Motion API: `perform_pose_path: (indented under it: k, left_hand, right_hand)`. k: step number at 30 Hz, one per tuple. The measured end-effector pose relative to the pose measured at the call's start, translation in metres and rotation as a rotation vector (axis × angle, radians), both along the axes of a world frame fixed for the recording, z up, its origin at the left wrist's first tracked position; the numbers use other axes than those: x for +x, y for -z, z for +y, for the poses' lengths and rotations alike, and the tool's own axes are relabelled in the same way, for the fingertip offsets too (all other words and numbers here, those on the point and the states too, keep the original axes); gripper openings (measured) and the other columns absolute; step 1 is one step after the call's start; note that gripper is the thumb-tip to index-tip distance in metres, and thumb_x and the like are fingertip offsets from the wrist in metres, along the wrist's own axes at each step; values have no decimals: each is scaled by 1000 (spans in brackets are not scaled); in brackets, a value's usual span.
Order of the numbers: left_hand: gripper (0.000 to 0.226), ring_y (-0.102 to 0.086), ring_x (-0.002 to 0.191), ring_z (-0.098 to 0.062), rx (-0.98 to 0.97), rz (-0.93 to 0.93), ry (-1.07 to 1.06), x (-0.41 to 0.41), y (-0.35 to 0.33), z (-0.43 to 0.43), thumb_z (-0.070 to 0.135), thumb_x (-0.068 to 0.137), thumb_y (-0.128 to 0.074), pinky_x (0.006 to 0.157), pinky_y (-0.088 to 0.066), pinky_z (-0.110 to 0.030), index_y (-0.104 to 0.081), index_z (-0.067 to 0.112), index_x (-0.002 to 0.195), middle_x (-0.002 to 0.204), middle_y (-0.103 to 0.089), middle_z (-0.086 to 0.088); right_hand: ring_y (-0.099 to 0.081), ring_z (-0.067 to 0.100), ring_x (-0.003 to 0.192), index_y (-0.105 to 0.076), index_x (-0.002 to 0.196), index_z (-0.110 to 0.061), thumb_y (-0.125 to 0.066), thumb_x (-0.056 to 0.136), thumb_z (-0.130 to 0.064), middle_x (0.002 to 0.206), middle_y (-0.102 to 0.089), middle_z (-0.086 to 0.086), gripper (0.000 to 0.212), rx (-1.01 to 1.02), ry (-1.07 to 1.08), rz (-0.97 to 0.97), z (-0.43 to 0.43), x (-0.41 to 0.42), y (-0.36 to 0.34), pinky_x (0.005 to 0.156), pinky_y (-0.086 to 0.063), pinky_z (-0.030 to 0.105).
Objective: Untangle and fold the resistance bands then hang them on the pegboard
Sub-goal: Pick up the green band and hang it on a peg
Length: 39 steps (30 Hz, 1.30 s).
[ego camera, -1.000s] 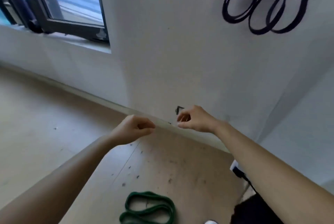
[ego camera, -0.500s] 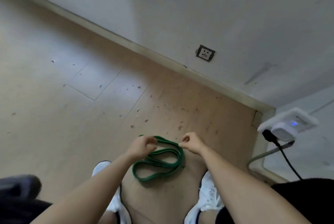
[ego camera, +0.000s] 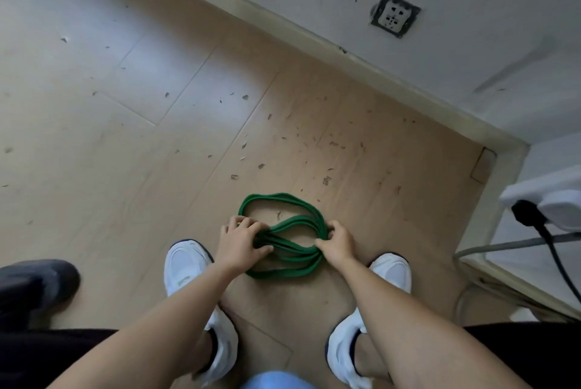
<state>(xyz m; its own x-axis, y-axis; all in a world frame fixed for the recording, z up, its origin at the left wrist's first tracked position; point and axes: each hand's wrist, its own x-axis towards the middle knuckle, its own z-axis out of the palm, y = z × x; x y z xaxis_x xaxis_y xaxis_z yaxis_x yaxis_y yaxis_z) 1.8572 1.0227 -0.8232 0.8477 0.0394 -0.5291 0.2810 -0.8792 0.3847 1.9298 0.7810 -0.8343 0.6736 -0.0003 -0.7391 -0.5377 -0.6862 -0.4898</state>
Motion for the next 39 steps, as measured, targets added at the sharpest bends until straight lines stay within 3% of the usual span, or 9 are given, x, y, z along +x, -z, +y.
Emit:
perform_pose_path:
  k: [8,11,16,18,21,25,30,35,39]
  left_hand:
    - [28,-66,82,-15,-87,-210,-330,27,-24,13,52,80,-76,69,-48,-31,-68,29,93,85,-69,12]
    - [46,-53,97,-13,-106,-374,-368,51,-49,16,51,73,-82,74,-44,-31,-59,31,108,108,-56,8]
    - [83,-29,139,-19,-131,-201,-48,91,-91,20,53,76,-80,113,-30,-43,-41,37,148,151,-40,8]
    - [67,-35,137,-18,-171,-108,37,100,-105,25,42,81,-80,113,-31,-40,-50,34,141,144,-50,8]
    - [38,-59,103,-20,-329,-86,-17,106,-130,33,21,79,-81,83,-45,-19,-62,21,112,108,-64,0]
    - [32,-69,89,-29,-560,-127,-148,117,-177,38,7,76,-81,81,-61,-35,-63,11,102,95,-69,-11]
    - [28,-69,71,-13,-654,-251,-156,132,-239,32,10,78,-84,66,-55,-23,-67,9,100,86,-70,-10]
    - [29,-71,77,-14,-731,-354,-136,137,-287,25,12,78,-86,69,-55,-24,-70,13,102,89,-74,-6]
    - [30,-73,85,-22,-767,-417,-124,135,-320,27,12,81,-84,75,-58,-29,-71,10,108,94,-75,-8]
  right_hand:
    - [-69,26,79,-55,92,-20,-80,78,2,91,-73,13,36,265,119,-4,25,36,-33,70,-57,33]
    - [-71,23,92,-57,96,-19,-85,76,-2,99,-74,12,39,349,53,-56,35,51,-55,75,-60,31]
    - [-73,18,93,-62,105,-16,-85,77,-4,100,-75,8,38,435,-123,-104,55,66,-104,72,-58,20]
    - [-72,18,93,-64,107,-19,-87,76,-8,99,-73,8,40,449,-199,-136,63,72,-124,73,-59,21]
    - [-72,21,91,-66,103,-23,-89,72,-10,97,-72,7,41,460,-285,-209,73,82,-152,77,-62,30]
    - [-71,18,97,-68,104,-23,-89,71,-9,100,-74,2,42,492,-313,-299,76,99,-192,88,-61,37]
    - [-71,13,91,-69,110,-16,-82,76,-2,99,-74,3,39,530,-371,-344,67,118,-238,83,-58,26]
    - [-70,16,90,-71,105,-10,-83,77,-3,93,-73,4,32,536,-372,-415,62,117,-261,88,-57,38]
    - [-68,5,88,-70,104,-15,-84,79,-8,96,-72,-1,30,589,-306,-501,69,101,-273,78,-55,23]
